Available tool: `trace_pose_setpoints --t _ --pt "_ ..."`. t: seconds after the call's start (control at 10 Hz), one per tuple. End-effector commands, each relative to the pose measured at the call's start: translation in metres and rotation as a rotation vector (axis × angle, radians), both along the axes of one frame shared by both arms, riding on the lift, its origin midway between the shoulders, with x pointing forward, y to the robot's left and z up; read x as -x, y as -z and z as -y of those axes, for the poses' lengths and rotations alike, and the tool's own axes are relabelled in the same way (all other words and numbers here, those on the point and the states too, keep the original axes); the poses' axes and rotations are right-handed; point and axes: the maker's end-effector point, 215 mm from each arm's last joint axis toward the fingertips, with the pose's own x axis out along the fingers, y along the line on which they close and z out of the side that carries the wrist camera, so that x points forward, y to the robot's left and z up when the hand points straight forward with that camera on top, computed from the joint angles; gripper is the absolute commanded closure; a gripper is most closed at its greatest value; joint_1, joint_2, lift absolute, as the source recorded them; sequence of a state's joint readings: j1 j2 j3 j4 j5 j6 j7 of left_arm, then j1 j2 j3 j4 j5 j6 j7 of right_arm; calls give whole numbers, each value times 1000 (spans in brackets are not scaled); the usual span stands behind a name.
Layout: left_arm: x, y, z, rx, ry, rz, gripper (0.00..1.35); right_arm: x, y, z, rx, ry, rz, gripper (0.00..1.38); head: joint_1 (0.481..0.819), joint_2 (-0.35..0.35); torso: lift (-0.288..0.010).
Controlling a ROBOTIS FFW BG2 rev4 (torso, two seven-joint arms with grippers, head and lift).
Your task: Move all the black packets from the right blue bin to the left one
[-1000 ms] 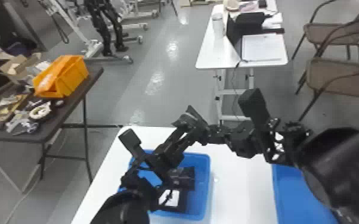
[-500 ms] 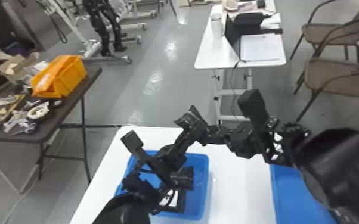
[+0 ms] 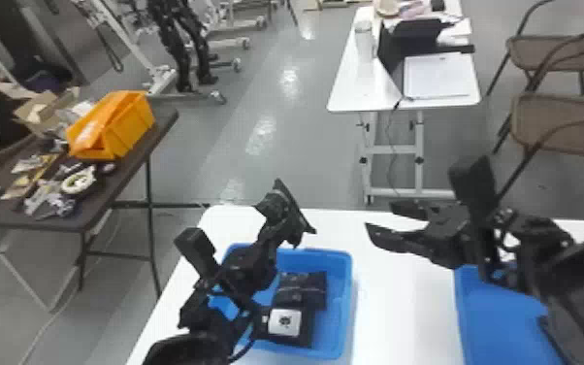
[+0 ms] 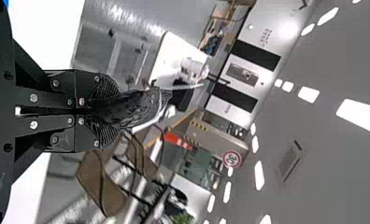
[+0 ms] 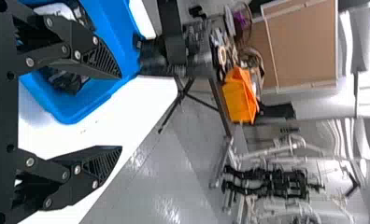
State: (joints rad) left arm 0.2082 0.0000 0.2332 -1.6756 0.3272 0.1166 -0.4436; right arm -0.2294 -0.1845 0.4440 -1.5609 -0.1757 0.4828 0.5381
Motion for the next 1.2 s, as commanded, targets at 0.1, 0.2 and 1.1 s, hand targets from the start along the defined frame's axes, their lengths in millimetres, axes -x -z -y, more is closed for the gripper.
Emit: trace_pose_setpoints --t 0.1,0.2,1.1 --pt "45 43 -34 -196 -39 -64 542 13 35 106 -19 293 -51 256 695 288 0" --pt "58 41 -49 -237 -69 -34 242 21 39 140 11 379 -43 256 695 261 0" --pt "67 25 -87 -275 -114 -13 136 112 165 297 226 778 -292 256 695 142 0"
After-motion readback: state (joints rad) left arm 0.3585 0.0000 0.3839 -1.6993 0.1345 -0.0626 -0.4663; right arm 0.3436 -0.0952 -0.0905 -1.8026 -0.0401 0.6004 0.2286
